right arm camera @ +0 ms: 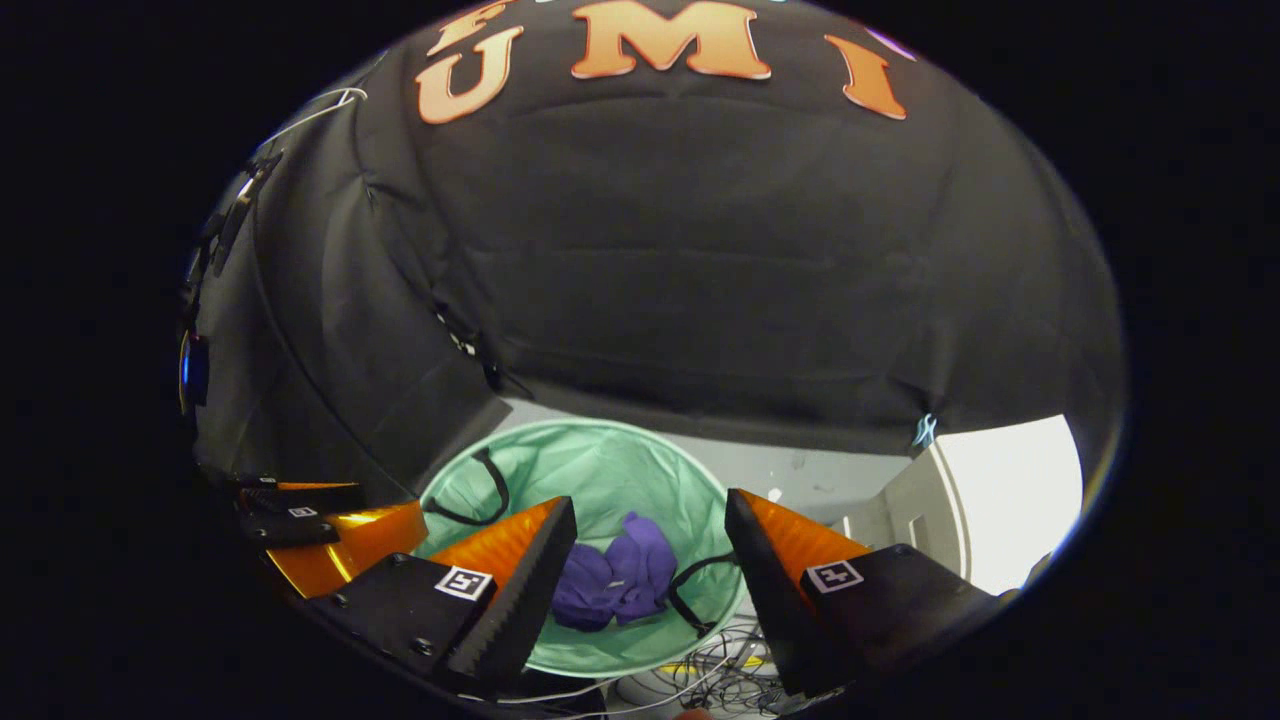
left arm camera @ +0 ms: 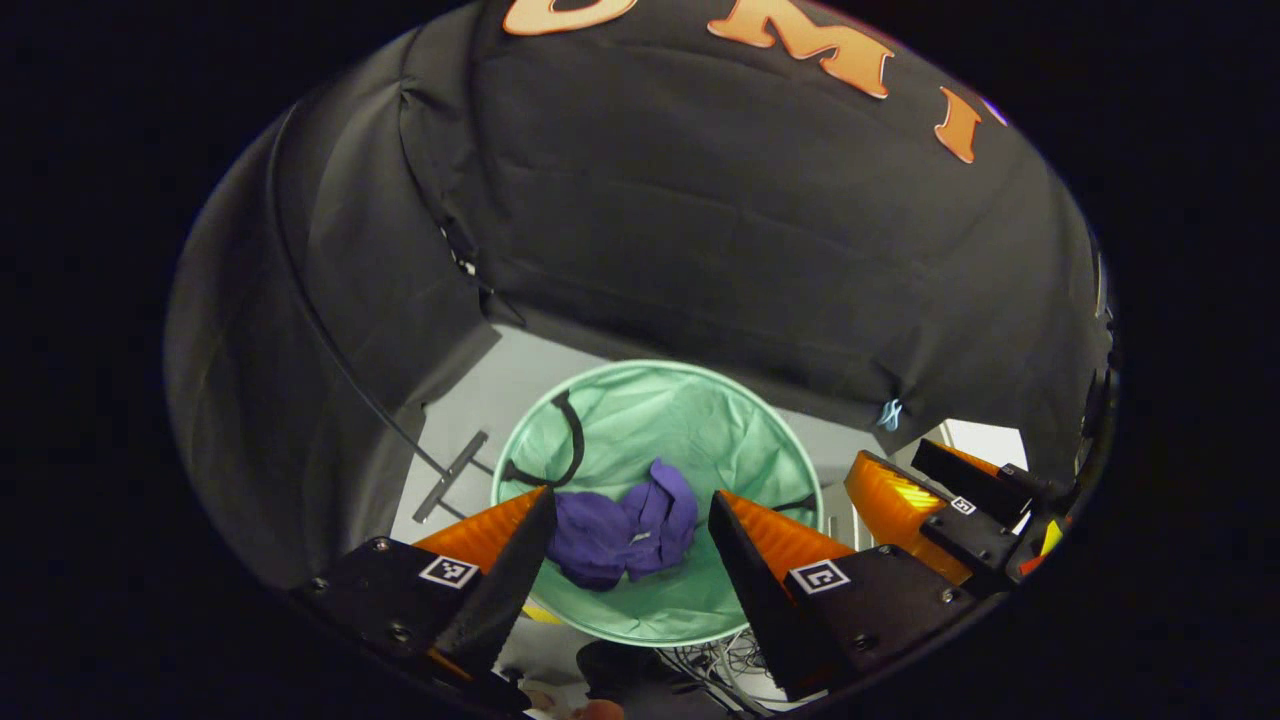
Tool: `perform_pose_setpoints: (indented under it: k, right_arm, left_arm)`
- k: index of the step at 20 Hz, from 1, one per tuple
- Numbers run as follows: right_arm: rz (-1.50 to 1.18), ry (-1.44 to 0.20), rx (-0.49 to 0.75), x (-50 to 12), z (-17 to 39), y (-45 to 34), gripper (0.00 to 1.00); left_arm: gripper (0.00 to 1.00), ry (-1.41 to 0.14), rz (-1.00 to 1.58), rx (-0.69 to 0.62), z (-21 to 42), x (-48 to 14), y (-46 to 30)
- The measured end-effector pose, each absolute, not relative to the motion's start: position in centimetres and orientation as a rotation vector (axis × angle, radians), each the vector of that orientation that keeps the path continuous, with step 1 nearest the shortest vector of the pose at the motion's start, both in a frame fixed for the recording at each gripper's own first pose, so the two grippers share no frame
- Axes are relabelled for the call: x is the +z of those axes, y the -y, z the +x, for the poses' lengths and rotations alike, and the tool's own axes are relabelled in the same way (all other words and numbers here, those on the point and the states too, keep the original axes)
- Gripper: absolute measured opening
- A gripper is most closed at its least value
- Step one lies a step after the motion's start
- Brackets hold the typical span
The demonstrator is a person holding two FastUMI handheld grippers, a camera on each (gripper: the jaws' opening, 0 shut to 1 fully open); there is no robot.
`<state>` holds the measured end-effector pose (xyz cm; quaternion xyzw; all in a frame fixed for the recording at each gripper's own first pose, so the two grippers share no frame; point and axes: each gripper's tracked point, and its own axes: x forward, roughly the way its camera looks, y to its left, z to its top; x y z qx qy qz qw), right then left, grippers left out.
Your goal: Grasp the clothes on the hanger with both hands and then place them into the laundry hamper below.
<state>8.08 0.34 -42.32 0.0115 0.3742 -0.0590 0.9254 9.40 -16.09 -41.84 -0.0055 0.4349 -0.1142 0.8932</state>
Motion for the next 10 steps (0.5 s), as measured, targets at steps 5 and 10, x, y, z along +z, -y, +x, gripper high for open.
perform_pose_setpoints:
  k: [5, 10]
  right_arm:
    - [0.011, -0.609, -0.107, -32.4, 8.0, -0.7, 0.98]
    - [-0.036, -0.424, -0.133, -21.3, 7.0, 1.2, 0.98]
  left_arm:
    - [0.98, -0.741, -0.024, -0.261, 8.5, -32.3, 16.6]
    - [0.97, -0.543, -0.022, -0.286, 7.4, -21.3, 17.7]
